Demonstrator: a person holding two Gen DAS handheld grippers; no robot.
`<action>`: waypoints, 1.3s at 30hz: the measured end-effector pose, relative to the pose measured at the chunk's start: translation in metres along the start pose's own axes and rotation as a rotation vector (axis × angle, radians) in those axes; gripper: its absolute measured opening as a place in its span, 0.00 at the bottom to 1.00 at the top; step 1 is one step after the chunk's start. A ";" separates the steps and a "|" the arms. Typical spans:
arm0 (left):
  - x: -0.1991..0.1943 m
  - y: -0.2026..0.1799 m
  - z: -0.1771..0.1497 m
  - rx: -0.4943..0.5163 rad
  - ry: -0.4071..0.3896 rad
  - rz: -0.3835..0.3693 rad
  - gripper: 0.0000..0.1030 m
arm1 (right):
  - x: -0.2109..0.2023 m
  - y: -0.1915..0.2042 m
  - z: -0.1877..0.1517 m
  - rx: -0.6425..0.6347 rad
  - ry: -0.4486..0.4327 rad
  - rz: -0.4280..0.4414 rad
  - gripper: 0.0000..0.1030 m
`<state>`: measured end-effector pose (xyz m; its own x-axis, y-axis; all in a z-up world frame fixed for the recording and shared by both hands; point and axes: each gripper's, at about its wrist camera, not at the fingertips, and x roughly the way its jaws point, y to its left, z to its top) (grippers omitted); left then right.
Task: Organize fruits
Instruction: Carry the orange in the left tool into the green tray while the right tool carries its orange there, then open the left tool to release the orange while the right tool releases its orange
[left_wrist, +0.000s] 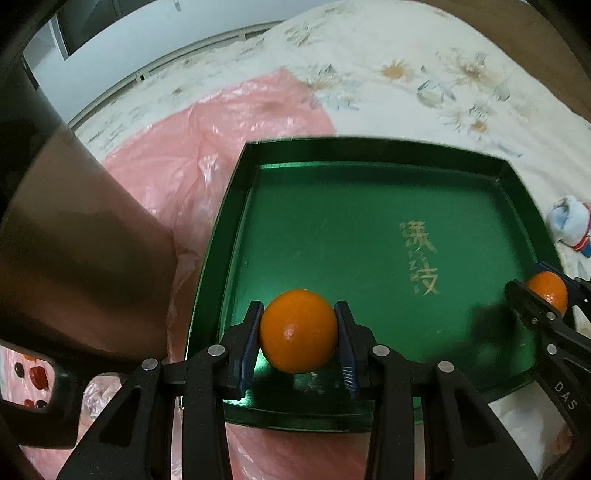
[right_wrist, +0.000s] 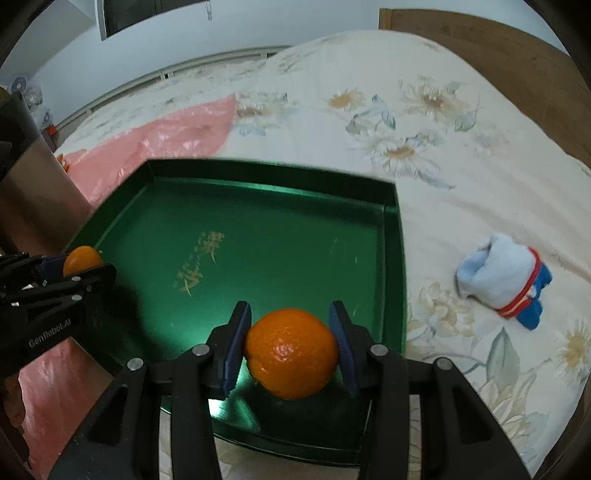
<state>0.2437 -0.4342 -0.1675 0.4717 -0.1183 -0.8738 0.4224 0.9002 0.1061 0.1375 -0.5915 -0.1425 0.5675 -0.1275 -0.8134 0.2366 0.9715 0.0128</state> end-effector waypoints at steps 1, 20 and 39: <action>0.002 0.001 -0.001 -0.004 0.005 0.000 0.32 | 0.002 0.000 -0.002 -0.003 0.009 -0.005 0.65; -0.018 0.005 -0.004 -0.014 -0.108 0.006 0.62 | 0.006 0.010 -0.010 -0.032 0.017 -0.098 1.00; -0.126 0.037 -0.052 -0.030 -0.162 -0.066 0.63 | -0.091 0.039 -0.021 -0.023 -0.075 -0.105 1.00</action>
<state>0.1599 -0.3639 -0.0786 0.5635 -0.2411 -0.7902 0.4345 0.9000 0.0353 0.0784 -0.5373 -0.0804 0.5982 -0.2424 -0.7638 0.2800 0.9563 -0.0842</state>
